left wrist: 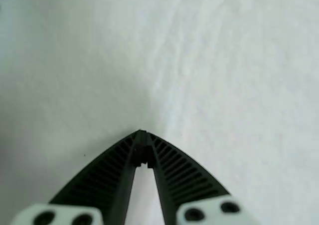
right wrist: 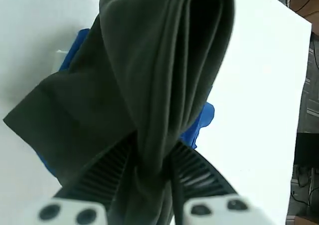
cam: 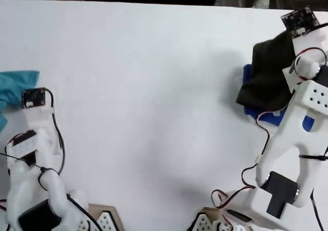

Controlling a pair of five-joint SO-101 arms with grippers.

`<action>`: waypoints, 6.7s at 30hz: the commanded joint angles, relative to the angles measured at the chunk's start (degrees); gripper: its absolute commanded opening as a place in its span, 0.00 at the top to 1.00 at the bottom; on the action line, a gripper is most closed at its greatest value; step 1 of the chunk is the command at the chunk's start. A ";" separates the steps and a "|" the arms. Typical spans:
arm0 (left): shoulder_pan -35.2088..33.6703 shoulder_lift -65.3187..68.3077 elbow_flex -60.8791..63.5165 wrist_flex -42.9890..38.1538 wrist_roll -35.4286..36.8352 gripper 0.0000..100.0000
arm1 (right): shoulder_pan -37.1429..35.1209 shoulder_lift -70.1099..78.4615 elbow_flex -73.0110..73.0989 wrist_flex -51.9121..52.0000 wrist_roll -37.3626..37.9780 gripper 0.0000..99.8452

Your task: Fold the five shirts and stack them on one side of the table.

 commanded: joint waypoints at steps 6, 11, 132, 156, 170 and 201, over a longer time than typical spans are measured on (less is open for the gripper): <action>0.44 -1.67 -0.22 -0.88 0.26 0.97 | 5.85 10.33 -1.32 -9.36 3.69 0.98; 0.44 -1.67 -0.22 -0.88 0.26 0.97 | 7.52 17.54 -6.51 -9.63 3.69 0.98; -28.75 34.46 -65.10 19.78 -30.07 0.74 | -44.00 -29.49 69.98 -24.31 -23.82 0.78; 20.48 35.08 -111.34 62.51 -13.01 0.98 | -35.38 -30.02 74.90 -35.21 -31.82 0.78; 50.64 27.25 -99.74 62.42 -10.64 0.85 | -34.07 -29.76 74.81 -35.91 -33.23 0.78; -16.18 37.45 -88.75 50.64 -19.87 0.65 | -73.01 -24.04 55.91 -20.35 -18.90 0.78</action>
